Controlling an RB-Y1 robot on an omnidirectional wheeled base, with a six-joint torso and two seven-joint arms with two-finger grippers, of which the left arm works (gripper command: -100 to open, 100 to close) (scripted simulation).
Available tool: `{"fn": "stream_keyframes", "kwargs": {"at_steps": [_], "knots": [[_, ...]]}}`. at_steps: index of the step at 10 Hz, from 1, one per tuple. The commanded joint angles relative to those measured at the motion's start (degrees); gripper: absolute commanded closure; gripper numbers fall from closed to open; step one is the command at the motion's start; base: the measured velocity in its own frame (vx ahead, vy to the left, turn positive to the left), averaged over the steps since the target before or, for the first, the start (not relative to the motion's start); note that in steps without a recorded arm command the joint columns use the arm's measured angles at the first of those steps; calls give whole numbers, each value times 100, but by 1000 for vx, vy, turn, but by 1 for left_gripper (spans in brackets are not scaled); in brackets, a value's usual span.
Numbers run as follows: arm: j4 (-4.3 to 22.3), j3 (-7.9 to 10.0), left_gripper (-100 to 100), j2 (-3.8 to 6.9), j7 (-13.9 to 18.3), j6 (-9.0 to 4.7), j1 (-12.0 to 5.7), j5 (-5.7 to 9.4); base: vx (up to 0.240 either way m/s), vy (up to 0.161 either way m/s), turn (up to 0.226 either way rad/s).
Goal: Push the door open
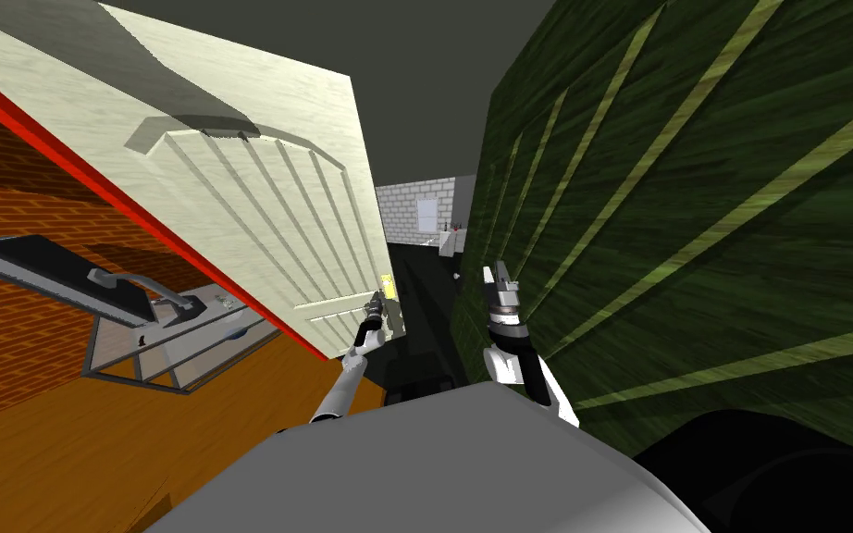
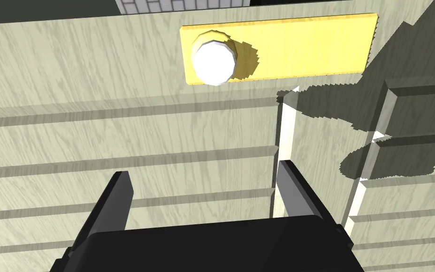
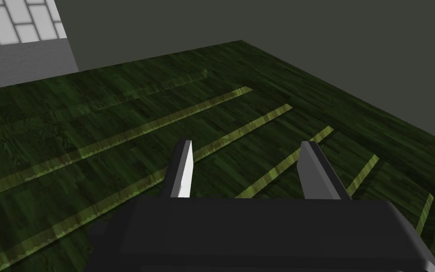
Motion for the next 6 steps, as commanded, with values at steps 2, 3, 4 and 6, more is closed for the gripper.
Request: {"fn": "stream_keyframes", "kwargs": {"at_steps": [2,3,4,6], "knots": [[70,20,-100,184,-18,-58,-36,-2,142,96,-5],[79,28,-100,220,-25,-71,-40,-3,185,101,-10],[87,36,-100,236,-33,-85,-45,-3,211,79,-11],[104,51,-100,201,-49,-113,-54,-5,219,12,-15]]}}
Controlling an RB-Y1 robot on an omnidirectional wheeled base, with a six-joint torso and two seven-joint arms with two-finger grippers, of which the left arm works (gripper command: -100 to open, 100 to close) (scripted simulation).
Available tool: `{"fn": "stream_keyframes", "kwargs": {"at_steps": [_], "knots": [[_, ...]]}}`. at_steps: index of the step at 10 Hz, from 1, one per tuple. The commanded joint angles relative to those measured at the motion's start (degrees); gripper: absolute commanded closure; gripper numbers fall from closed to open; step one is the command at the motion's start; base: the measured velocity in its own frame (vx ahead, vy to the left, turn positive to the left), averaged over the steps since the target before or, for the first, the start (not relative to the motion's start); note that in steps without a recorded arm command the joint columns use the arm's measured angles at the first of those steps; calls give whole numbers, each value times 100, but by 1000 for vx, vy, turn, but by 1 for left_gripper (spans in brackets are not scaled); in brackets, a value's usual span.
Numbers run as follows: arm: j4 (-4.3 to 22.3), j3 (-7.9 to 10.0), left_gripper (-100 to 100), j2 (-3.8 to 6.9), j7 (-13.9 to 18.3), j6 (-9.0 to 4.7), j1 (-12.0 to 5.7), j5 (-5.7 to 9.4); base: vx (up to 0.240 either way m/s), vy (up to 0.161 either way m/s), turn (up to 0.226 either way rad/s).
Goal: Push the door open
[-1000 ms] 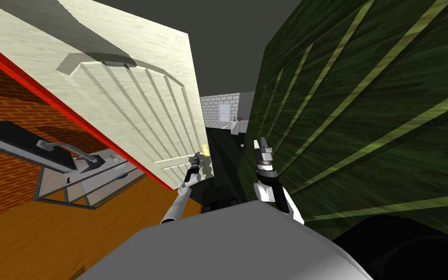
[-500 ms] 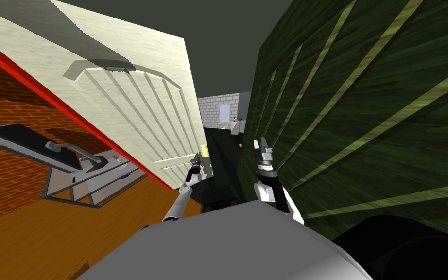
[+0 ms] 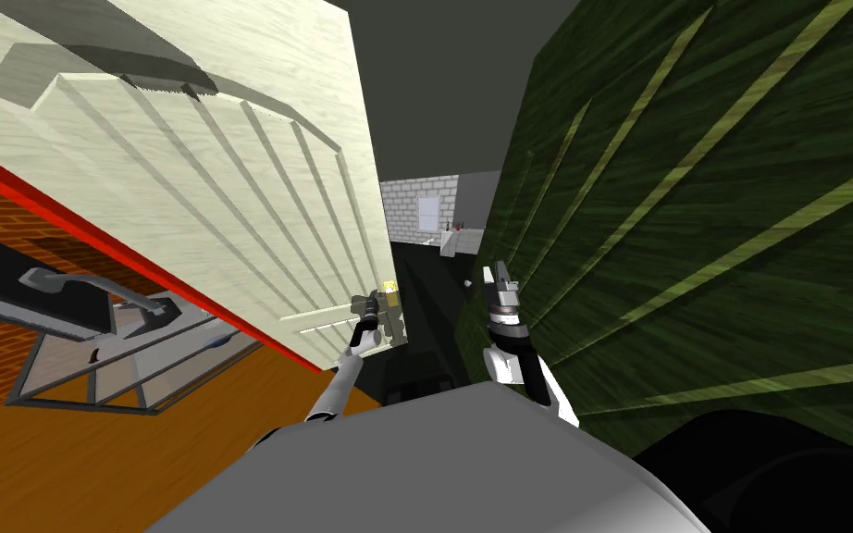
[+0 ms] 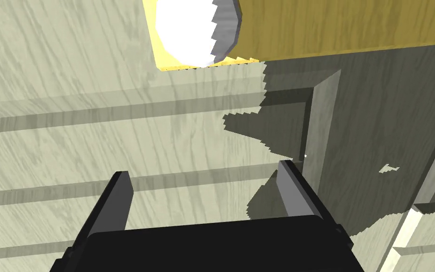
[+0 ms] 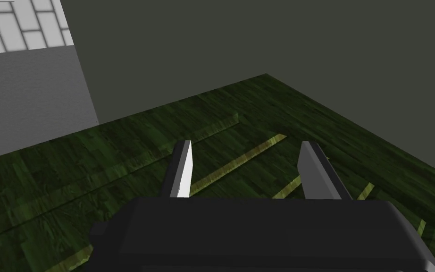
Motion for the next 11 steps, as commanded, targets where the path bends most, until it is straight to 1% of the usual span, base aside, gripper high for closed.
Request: {"fn": "stream_keyframes", "kwargs": {"at_steps": [1,2,4,5,6,11], "knots": [[3,13,-100,-66,-17,-17,-5,-2,210,-20,-15],[11,20,-100,-131,-24,-29,-9,-2,176,-48,-18],[26,34,-100,-343,-38,-54,-17,-4,198,-90,-23],[-21,26,-100,-289,-37,-37,18,-7,74,-47,1],[-21,26,100,-289,-37,-37,18,-7,-8,5,4],[-21,26,100,-289,-37,-37,18,-7,-15,7,-7]]}}
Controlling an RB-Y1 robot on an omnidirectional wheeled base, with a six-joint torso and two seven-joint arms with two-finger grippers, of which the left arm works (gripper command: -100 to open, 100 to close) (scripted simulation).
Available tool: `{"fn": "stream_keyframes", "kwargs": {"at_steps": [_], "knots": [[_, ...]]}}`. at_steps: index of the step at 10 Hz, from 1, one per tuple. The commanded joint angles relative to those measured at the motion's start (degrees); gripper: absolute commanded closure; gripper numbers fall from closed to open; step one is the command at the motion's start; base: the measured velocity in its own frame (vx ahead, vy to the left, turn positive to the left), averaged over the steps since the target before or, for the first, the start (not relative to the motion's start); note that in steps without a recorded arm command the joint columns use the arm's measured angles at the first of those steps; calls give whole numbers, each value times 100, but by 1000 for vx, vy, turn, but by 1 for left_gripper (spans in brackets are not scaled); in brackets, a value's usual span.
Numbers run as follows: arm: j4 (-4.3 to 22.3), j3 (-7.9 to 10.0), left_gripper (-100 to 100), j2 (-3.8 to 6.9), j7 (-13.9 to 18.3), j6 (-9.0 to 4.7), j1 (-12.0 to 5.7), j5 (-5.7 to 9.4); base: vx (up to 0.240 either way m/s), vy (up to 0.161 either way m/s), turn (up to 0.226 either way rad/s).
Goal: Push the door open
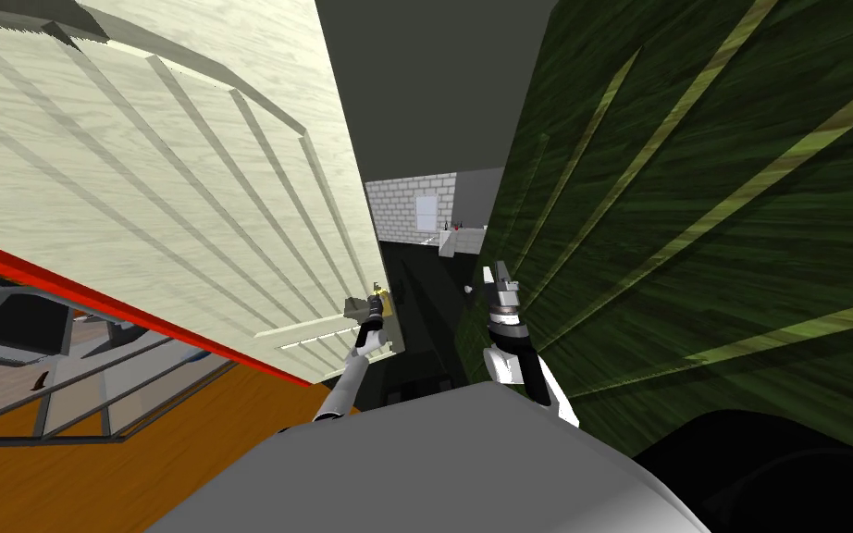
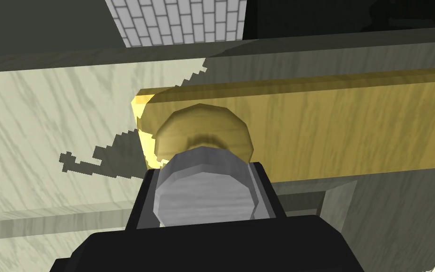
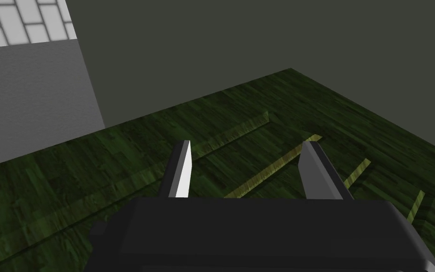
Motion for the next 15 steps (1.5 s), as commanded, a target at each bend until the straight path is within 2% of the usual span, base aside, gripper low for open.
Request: {"fn": "stream_keyframes", "kwargs": {"at_steps": [1,4,7,8,9,10,12,13,15], "knots": [[124,35,100,103,-171,-123,-91,207,27,6,-64],[339,94,100,223,-468,-338,-248,567,74,32,-62],[620,173,100,303,-856,-617,-453,1035,92,22,-65],[620,173,100,303,-856,-617,-453,1035,67,25,9],[721,201,100,315,-995,-718,-527,1204,63,36,24],[953,208,-100,369,-911,-761,-652,1143,-20,42,16],[1192,268,-100,419,-940,-865,-813,1181,-120,50,9],[1192,268,-100,419,-940,-865,-813,1181,-110,16,-3],[1414,324,-100,438,-966,-961,-963,1216,-82,11,8]]}}
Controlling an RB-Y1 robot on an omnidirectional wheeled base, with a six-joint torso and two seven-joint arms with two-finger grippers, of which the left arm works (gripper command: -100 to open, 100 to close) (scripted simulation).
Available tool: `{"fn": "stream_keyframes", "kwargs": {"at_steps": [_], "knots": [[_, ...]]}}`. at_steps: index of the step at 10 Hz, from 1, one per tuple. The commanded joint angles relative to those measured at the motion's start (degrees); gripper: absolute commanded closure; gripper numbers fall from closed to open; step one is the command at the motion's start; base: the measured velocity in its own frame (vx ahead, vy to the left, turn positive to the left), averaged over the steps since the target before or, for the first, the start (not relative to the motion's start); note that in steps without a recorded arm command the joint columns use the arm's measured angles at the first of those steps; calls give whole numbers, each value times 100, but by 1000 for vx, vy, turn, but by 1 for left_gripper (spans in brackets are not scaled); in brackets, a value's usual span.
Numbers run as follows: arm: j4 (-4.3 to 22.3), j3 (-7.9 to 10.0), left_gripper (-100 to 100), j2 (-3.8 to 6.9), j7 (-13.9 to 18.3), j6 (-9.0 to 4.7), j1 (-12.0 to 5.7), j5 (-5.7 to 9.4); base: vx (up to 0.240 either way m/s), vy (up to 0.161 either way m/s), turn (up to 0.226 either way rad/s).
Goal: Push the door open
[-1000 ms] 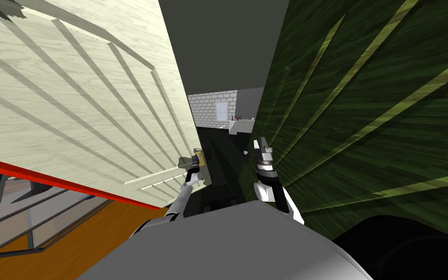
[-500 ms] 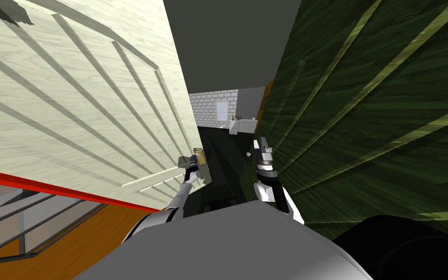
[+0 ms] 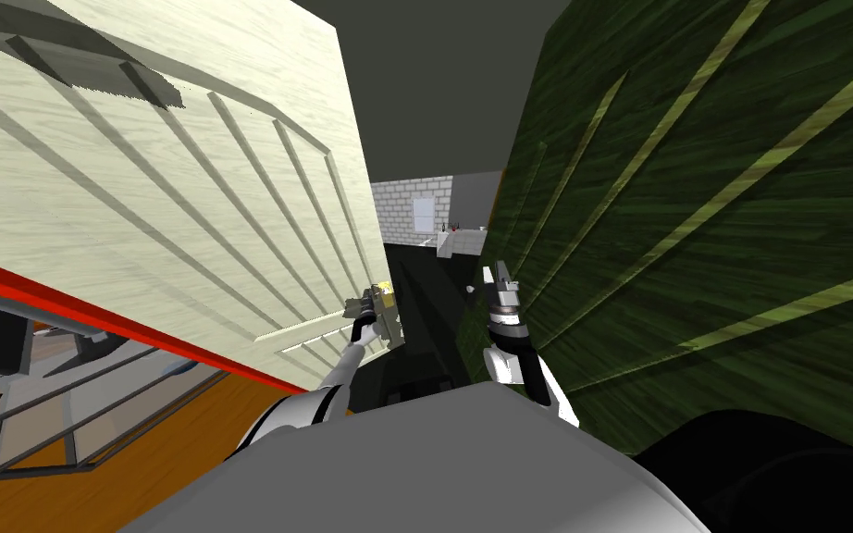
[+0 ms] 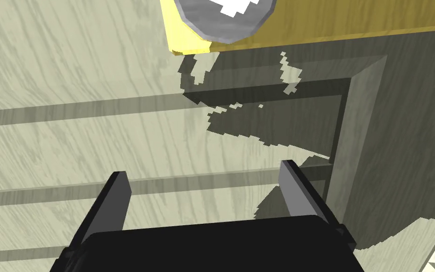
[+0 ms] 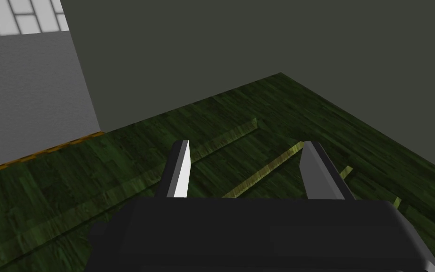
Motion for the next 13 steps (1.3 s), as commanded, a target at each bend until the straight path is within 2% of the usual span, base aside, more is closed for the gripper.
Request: {"fn": "stream_keyframes", "kwargs": {"at_steps": [1,6,7,10,11,12,13], "knots": [[198,56,-100,-2,-28,-96,-135,35,-98,17,7],[700,182,-100,-90,-88,-315,-475,114,-92,8,1],[860,222,-100,-144,-107,-385,-584,139,-88,-5,-4],[1081,278,-100,-244,-133,-481,-733,174,-87,-41,-5],[1267,325,-100,-353,-155,-562,-859,203,-88,-75,-22],[1267,325,-100,-353,-155,-562,-859,203,-77,-74,-11],[1431,366,-100,-480,-175,-634,-970,229,-96,-148,-57]]}}
